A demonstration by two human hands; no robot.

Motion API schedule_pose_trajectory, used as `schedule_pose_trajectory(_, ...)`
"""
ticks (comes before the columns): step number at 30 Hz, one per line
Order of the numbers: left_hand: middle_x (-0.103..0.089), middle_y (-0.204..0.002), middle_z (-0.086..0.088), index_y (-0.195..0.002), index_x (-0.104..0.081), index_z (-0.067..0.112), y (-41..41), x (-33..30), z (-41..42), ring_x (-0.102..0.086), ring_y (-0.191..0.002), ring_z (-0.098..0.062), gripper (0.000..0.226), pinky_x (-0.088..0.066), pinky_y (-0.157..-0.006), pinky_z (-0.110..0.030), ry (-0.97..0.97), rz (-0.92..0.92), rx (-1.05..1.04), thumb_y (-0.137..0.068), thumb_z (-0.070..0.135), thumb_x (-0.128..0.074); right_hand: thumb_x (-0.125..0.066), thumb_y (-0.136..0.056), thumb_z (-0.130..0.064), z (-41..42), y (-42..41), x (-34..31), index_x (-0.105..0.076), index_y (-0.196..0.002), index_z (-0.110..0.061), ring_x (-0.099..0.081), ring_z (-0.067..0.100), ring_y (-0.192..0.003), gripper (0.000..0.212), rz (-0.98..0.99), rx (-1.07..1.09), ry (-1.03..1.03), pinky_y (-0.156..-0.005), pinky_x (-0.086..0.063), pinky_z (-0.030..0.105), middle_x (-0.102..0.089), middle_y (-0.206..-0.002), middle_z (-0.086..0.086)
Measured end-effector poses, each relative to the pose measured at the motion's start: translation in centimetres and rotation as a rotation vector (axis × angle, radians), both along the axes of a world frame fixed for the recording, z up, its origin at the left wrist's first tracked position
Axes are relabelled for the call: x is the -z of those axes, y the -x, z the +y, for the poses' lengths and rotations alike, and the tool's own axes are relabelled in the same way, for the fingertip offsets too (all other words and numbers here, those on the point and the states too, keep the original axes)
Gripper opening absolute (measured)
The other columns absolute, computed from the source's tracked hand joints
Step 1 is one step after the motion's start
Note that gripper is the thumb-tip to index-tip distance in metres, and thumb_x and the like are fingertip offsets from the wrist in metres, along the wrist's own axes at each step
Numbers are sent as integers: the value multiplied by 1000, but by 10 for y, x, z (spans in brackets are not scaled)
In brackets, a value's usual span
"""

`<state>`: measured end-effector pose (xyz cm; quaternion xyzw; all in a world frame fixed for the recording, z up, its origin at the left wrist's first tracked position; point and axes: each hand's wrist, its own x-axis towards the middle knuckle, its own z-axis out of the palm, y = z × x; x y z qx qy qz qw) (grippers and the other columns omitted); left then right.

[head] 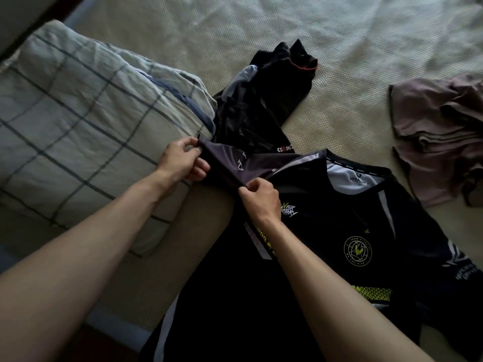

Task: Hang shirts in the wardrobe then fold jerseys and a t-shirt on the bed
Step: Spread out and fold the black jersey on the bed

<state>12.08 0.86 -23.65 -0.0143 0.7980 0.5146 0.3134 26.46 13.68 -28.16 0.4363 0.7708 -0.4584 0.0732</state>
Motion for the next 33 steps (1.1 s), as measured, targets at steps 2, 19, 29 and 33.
schedule_pose_trajectory(2,-61,-59,-5,-89,-51,20,-4,-3,3,-58,-38,-12,22,-52,-38,-22,-44,-49,-23,-105,8,-41,-69,-74,-31,2,-6,8,-68,-87,-27,-68,12,-86,14,59,-78,94,-79,-53,27,-71,-86,-9)
schedule_pose_trajectory(19,-61,-71,1,-73,-65,21,-12,0,14,-56,-74,-19,16,-41,-69,-32,25,306,-128,-84,32,-64,-53,-95,-41,77,43,20,-37,-148,-19,-39,24,-140,60,-98,-552,-539,-118,-26,44,-46,-149,3)
schedule_pose_trajectory(29,-48,-64,2,-57,-56,23,6,24,19,-44,-72,-21,20,-38,-70,-44,-97,7,-344,-60,43,-56,-73,-84,-33,123,78,21,-74,-93,-17,-68,23,-88,19,-34,-466,-227,-82,-55,36,-73,-88,6)
schedule_pose_trajectory(33,-56,-92,-14,-102,-48,6,6,14,28,-51,-81,-25,12,-33,-70,-30,139,430,-234,-102,18,-46,-79,-82,-26,142,92,11,-78,-89,-14,-61,3,-58,15,73,-310,-46,-58,-49,22,-67,-68,-3)
